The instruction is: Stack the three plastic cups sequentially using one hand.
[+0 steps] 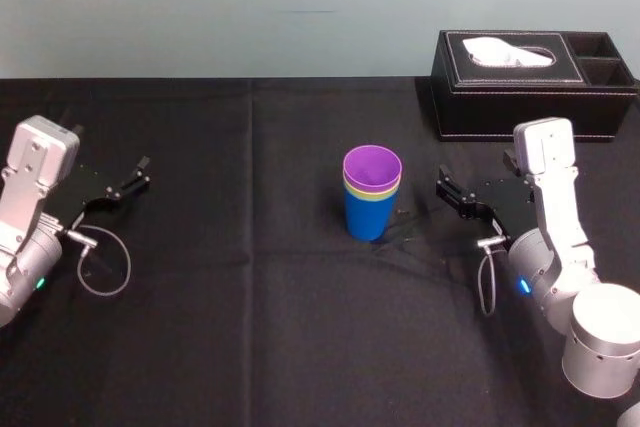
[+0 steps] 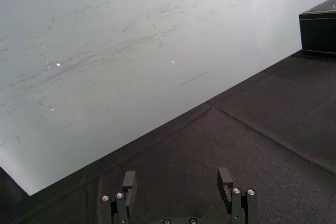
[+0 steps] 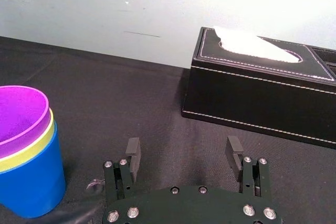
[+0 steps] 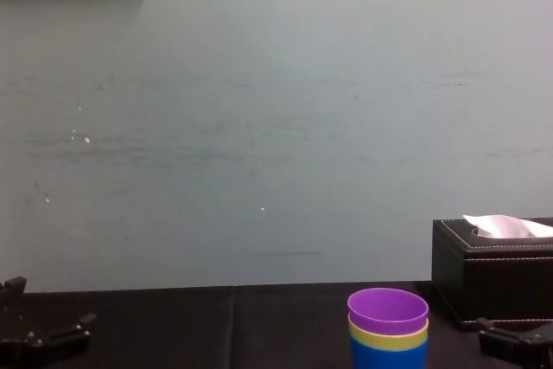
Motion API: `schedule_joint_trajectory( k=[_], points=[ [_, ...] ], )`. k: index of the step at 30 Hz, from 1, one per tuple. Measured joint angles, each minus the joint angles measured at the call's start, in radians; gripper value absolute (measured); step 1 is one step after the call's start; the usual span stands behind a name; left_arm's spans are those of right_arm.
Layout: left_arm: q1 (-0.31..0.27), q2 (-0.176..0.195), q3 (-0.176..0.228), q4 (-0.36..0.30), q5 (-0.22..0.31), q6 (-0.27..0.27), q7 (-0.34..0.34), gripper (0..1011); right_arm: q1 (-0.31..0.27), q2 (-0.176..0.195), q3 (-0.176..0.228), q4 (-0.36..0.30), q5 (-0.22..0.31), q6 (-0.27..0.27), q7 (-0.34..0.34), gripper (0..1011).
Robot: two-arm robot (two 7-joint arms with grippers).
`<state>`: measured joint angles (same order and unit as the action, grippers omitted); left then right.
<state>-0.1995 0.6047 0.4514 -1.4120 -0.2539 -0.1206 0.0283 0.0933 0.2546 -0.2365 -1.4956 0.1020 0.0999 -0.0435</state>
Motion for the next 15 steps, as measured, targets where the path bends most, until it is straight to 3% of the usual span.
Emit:
schedule_joint_trajectory(
  k=[15],
  points=[
    [0.0,0.0,0.0,0.0,0.0,0.0,0.0,1011,0.0,0.0,0.0,0.0,0.0,0.0,0.0,1003]
  ],
)
